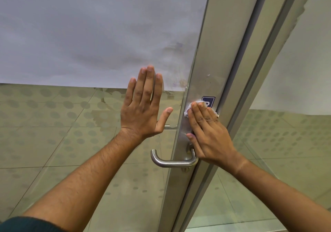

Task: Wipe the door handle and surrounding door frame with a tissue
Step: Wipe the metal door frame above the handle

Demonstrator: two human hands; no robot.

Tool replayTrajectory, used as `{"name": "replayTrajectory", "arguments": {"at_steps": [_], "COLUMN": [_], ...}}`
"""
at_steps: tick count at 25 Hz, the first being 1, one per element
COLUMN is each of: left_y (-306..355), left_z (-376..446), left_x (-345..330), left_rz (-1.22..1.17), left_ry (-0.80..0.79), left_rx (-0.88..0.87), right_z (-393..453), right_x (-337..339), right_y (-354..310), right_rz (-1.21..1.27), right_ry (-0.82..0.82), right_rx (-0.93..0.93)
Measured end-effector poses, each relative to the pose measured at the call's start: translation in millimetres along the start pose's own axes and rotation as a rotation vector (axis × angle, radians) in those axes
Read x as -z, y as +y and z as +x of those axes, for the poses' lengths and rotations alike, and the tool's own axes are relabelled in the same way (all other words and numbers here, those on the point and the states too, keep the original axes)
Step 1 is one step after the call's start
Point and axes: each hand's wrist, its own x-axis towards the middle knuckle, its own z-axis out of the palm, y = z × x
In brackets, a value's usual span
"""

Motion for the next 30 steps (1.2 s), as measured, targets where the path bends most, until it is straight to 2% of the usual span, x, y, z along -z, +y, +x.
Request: {"name": "replayTrajectory", "arguments": {"at_steps": [11, 14, 19, 22, 25, 27, 30], "left_y": [0.3, 0.4, 1.3, 1.7, 1.2, 0.5, 1.1], "left_z": [-1.2, -1.1, -0.5, -0.4, -0.9, -0.2, -1.0], "left_x": [1.6, 1.7, 0.3, 0.0, 0.2, 1.1, 1.2], "left_rz": [-0.003, 0.007, 0.002, 0.002, -0.002, -0.001, 0.008], "left_ry": [-0.002, -0.005, -0.002, 0.006, 0.001, -0.004, -0.005], "left_rx": [-0.011, -0.011, -0.006, -0.001, -0.005, -0.002, -0.008], "right_z": [-34.7, -36.0, -10.5, -11.3, -26.1, -33.1, -40.8], "right_x": [-3.8, -1.1, 0.3, -3.8, -6.1, -4.7, 0.6], "right_y": [-0.1, -2.6, -8.6, -12.1, -16.2, -11.7, -9.2], "right_rz": [-0.018, -0.051, 0.0, 0.023, 0.026, 0.03, 0.024], "right_ry": [-0.232, -0.22, -0.083, -0.114, -0.213, -0.248, -0.253], "right_rx": [0.132, 0.056, -0.11, -0.014, 0.121, 0.13, 0.038]}}
